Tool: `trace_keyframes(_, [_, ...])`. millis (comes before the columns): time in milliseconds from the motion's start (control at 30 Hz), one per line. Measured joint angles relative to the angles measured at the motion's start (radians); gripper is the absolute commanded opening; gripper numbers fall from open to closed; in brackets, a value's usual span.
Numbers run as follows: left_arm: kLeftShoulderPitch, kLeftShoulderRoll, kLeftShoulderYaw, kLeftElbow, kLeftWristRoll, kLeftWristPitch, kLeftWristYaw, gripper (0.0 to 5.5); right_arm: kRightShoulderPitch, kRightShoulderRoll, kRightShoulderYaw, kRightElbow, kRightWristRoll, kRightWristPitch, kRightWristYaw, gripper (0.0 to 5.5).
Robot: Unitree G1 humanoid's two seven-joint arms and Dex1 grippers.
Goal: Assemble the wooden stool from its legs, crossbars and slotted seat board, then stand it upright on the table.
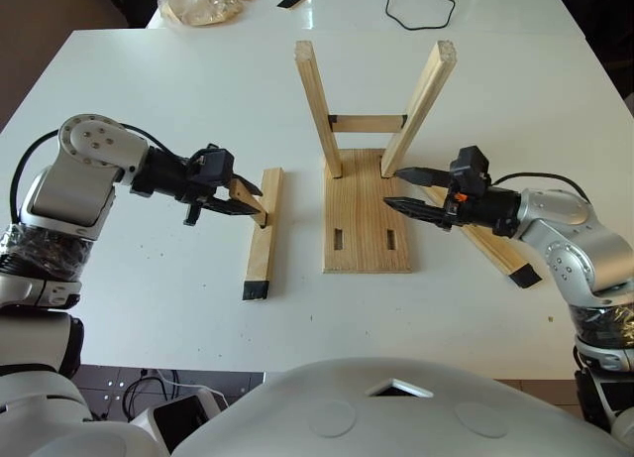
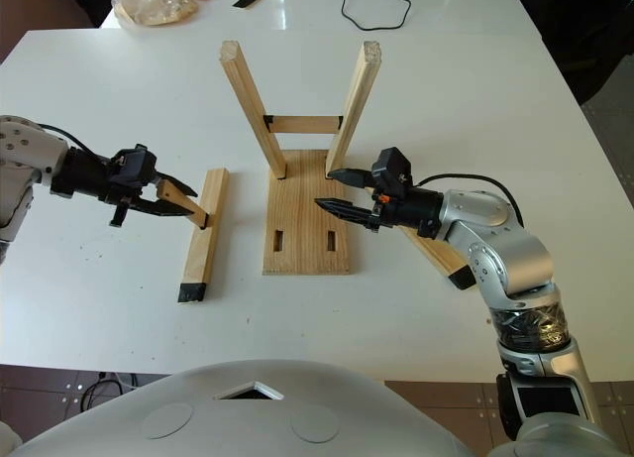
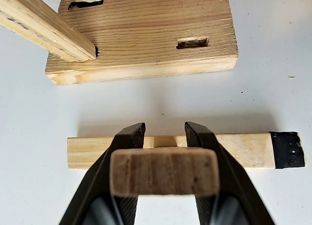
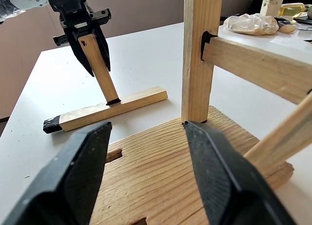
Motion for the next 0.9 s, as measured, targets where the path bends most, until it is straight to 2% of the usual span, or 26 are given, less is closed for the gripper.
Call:
trace_keyframes(333, [0.044,-0.036,0.037,0.001,-0.044,0.012,0.048,1.29,0.001,-0.002,0.002,0.002,-0.011,-0.005,0.001,2.74])
trace_keyframes(367, [0.047,-0.041,0.041,-0.001,-0.050,0.029,0.057,1.58,0.001,-0.002,0.004,0.005,-0.018,-0.011,0.001,2.74])
trace_keyframes(500, [0.099,-0.085,0.020,0.006,-0.047,0.083,0.092,2.14,0.004,-0.006,0.011,0.014,-0.042,-0.020,0.001,2.74])
trace_keyframes(767, [0.121,-0.088,0.036,-0.025,-0.047,0.101,0.120,3.32,0.002,-0.007,0.018,0.034,-0.050,-0.030,0.015,2.74])
trace_keyframes(900, [0.146,-0.091,0.063,-0.037,-0.060,0.101,0.142,3.35,-0.001,-0.012,0.018,0.038,-0.054,-0.036,0.024,2.74])
